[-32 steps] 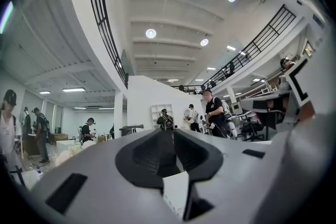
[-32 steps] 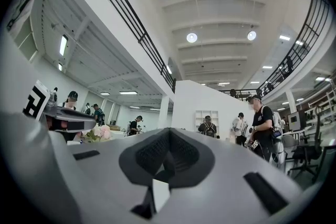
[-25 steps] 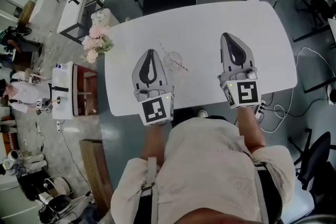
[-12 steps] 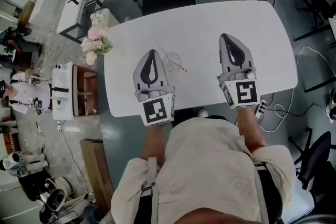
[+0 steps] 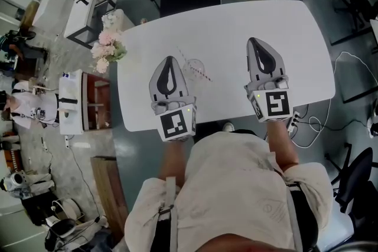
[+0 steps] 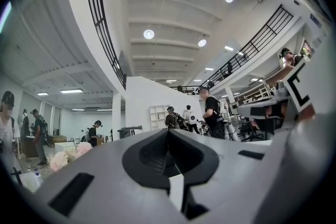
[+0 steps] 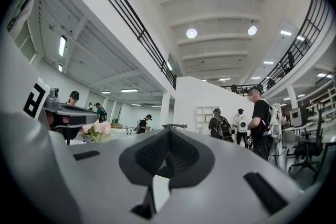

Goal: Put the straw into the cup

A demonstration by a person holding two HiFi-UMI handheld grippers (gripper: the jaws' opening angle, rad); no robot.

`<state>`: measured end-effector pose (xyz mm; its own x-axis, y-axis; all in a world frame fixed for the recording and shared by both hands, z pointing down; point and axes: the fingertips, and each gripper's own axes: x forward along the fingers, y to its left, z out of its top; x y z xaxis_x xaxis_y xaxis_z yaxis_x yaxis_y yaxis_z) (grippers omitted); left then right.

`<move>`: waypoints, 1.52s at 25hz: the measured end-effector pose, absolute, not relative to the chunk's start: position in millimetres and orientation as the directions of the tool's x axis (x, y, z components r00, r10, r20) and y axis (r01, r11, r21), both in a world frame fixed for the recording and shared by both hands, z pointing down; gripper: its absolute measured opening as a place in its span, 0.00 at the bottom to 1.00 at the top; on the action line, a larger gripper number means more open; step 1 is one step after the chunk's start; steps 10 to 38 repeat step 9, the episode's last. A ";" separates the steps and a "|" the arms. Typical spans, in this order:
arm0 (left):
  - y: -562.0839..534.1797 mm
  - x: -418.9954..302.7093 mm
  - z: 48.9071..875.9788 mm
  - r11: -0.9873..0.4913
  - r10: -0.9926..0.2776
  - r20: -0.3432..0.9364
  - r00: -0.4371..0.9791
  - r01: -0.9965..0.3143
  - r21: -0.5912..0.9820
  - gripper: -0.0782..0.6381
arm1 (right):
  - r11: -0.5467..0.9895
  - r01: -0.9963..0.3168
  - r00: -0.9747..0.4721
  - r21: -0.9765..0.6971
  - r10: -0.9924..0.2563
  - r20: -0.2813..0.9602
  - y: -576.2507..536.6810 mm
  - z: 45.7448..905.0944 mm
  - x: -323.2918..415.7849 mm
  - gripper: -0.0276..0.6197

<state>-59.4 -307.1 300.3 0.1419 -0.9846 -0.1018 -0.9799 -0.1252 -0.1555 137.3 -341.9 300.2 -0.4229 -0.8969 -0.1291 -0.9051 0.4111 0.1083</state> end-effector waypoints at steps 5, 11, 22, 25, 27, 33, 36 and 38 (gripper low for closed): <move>-306.4 -62.7 299.7 -0.120 -0.985 -0.102 0.137 -0.980 -0.156 0.12 | 0.413 -0.905 -0.424 0.105 -0.898 -0.121 -341.9 301.6 134.3 0.05; -300.0 -64.3 300.7 -0.118 -0.985 -0.105 0.134 -0.982 -0.150 0.12 | 0.420 -0.901 -0.431 0.109 -0.894 -0.123 -335.9 303.6 131.8 0.05; -300.0 -64.3 300.7 -0.118 -0.985 -0.105 0.134 -0.982 -0.150 0.12 | 0.420 -0.901 -0.431 0.109 -0.894 -0.123 -335.9 303.6 131.8 0.05; -300.0 -64.3 300.7 -0.118 -0.985 -0.105 0.134 -0.982 -0.150 0.12 | 0.420 -0.901 -0.431 0.109 -0.894 -0.123 -335.9 303.6 131.8 0.05; -300.0 -64.3 300.7 -0.118 -0.985 -0.105 0.134 -0.982 -0.150 0.12 | 0.420 -0.901 -0.431 0.109 -0.894 -0.123 -335.9 303.6 131.8 0.05; -300.0 -64.3 300.7 -0.118 -0.985 -0.105 0.134 -0.982 -0.150 0.12 | 0.420 -0.901 -0.431 0.109 -0.894 -0.123 -335.9 303.6 131.8 0.05; -300.0 -64.3 300.7 -0.118 -0.985 -0.105 0.134 -0.982 -0.150 0.12 | 0.420 -0.901 -0.431 0.109 -0.894 -0.123 -335.9 303.6 131.8 0.05; -300.0 -64.3 300.7 -0.118 -0.985 -0.105 0.134 -0.982 -0.150 0.12 | 0.420 -0.901 -0.431 0.109 -0.894 -0.123 -335.9 303.6 131.8 0.05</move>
